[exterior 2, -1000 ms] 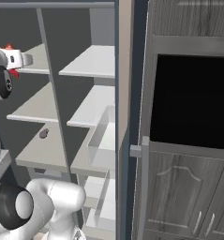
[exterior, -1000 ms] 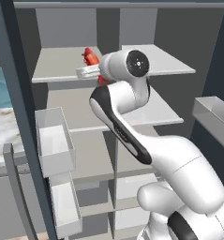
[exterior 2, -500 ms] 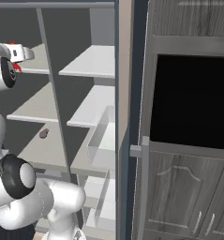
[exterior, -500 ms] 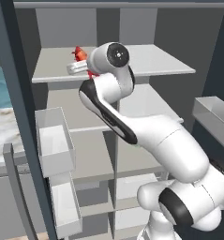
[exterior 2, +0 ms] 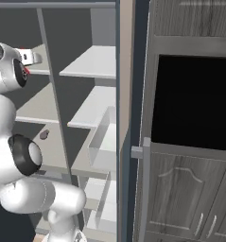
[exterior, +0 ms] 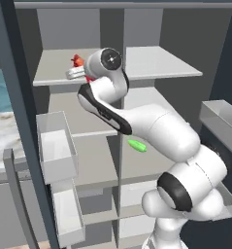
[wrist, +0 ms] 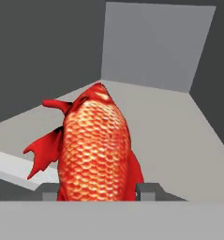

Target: There's a fish in the fridge that needs to be moved to the freezer for freezing. Pick up the fish from the fridge, place it on any shelf in the freezer, and close the fridge and freezer doors when done.

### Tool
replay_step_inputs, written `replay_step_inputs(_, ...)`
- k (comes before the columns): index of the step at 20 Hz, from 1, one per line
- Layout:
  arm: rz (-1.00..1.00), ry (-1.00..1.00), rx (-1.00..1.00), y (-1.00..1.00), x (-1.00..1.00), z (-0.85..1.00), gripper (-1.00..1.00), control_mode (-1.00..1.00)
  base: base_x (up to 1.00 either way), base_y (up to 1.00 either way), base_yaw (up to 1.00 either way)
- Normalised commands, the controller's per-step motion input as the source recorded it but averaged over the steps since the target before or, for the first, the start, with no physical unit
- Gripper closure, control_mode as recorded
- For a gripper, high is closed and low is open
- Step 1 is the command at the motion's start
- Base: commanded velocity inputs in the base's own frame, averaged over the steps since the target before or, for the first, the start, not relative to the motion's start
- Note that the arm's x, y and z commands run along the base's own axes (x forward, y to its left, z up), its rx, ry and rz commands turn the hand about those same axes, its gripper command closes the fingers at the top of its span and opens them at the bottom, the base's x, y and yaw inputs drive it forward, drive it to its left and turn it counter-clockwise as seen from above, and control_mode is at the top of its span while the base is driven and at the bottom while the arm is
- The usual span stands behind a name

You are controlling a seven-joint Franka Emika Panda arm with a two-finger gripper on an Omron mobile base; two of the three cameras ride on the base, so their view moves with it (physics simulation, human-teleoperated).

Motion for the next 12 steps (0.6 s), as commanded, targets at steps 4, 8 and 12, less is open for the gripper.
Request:
replay_step_inputs(4,0.0,0.06,0.0,0.17,0.53,-0.03,1.0,-1.0,0.0,0.0,0.0)
replay_step_inputs(8,0.0,0.09,-0.02,0.19,0.55,0.0,1.0,-1.0,0.0,0.0,0.0)
replay_step_inputs(12,0.0,0.07,-0.06,0.29,0.59,-0.09,1.0,-1.0,0.0,0.0,0.0)
